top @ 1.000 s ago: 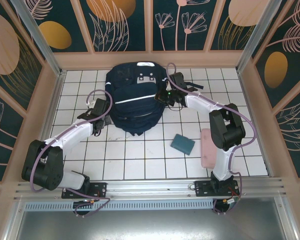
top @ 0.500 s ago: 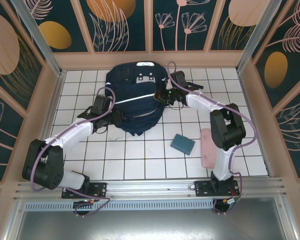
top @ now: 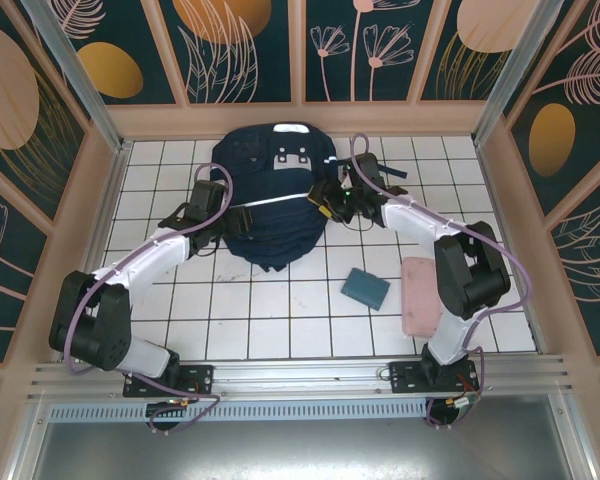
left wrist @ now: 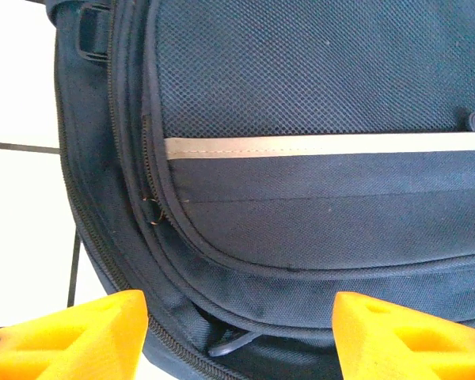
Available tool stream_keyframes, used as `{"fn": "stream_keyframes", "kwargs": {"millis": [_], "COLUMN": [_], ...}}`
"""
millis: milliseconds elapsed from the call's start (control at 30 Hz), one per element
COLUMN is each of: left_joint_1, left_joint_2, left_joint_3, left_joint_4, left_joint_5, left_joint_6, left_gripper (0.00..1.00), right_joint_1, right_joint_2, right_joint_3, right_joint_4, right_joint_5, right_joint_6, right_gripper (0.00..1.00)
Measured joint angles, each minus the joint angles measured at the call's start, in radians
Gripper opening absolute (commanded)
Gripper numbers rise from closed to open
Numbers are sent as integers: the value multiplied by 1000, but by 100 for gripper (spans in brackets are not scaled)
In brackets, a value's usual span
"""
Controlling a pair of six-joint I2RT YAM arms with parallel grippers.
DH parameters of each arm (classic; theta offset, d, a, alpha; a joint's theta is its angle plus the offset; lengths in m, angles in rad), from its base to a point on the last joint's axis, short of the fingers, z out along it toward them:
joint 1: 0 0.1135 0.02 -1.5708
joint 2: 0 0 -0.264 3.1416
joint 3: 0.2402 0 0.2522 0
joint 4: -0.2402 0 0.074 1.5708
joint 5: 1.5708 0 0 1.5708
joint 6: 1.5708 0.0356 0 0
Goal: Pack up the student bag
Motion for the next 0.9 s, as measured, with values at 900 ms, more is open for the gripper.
{"fn": "stream_keyframes", "kwargs": {"millis": [900], "left_joint_1": [0], "left_joint_2": [-77], "left_joint_3": [-76], "left_joint_4": [33], "left_joint_5": [-50], "left_joint_6": [-51], "left_gripper": [70], "right_joint_1": [177], "right_joint_2": [145], "right_joint_3": [47], "right_joint_4": [42], "right_joint_5": [202], "right_joint_6": [609], "right_gripper": [36]}}
